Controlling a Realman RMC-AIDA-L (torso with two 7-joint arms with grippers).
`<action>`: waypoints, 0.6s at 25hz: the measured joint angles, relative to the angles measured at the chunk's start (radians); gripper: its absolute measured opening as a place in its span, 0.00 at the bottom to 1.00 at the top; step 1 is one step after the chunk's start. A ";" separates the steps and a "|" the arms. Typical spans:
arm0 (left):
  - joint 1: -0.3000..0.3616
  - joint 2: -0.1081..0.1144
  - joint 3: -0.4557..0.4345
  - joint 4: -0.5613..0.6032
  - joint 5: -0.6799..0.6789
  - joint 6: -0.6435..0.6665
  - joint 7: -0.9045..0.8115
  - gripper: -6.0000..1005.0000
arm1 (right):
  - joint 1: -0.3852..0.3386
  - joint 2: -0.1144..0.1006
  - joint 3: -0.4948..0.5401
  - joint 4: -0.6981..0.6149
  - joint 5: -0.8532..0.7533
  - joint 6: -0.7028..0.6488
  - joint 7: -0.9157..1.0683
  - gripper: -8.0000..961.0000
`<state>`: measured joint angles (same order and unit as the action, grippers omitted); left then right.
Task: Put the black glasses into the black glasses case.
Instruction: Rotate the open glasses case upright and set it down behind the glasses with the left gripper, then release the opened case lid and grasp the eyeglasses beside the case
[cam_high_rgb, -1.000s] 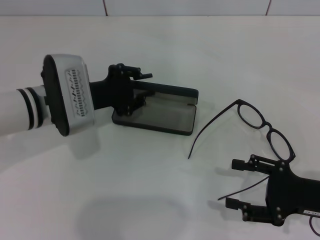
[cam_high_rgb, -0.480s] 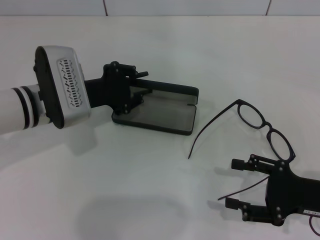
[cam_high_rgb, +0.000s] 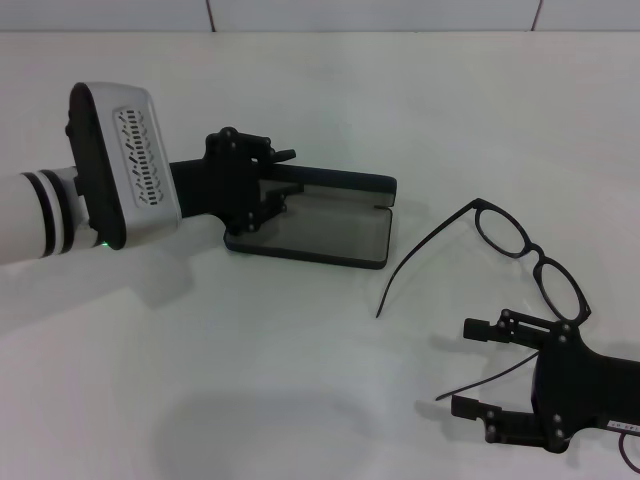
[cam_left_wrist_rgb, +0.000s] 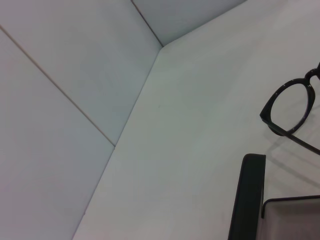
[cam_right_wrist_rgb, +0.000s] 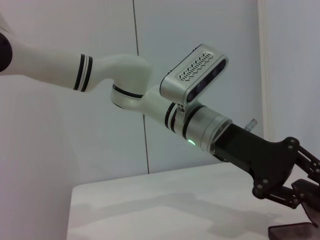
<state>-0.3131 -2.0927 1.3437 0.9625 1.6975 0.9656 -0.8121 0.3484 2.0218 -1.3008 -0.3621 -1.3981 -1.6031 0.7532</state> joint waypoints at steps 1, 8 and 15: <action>0.002 0.000 0.000 0.005 0.004 0.000 -0.010 0.34 | 0.000 0.000 0.000 0.000 0.000 0.000 0.000 0.79; 0.016 0.000 0.002 0.059 0.051 0.052 -0.074 0.36 | 0.000 0.000 0.000 0.000 0.002 0.000 0.000 0.79; 0.047 0.000 0.000 0.158 0.094 0.095 -0.191 0.38 | 0.001 0.000 0.000 0.000 0.002 0.000 -0.002 0.79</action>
<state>-0.2659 -2.0922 1.3441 1.1204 1.7912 1.0603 -1.0029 0.3491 2.0218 -1.3008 -0.3623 -1.3958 -1.6031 0.7516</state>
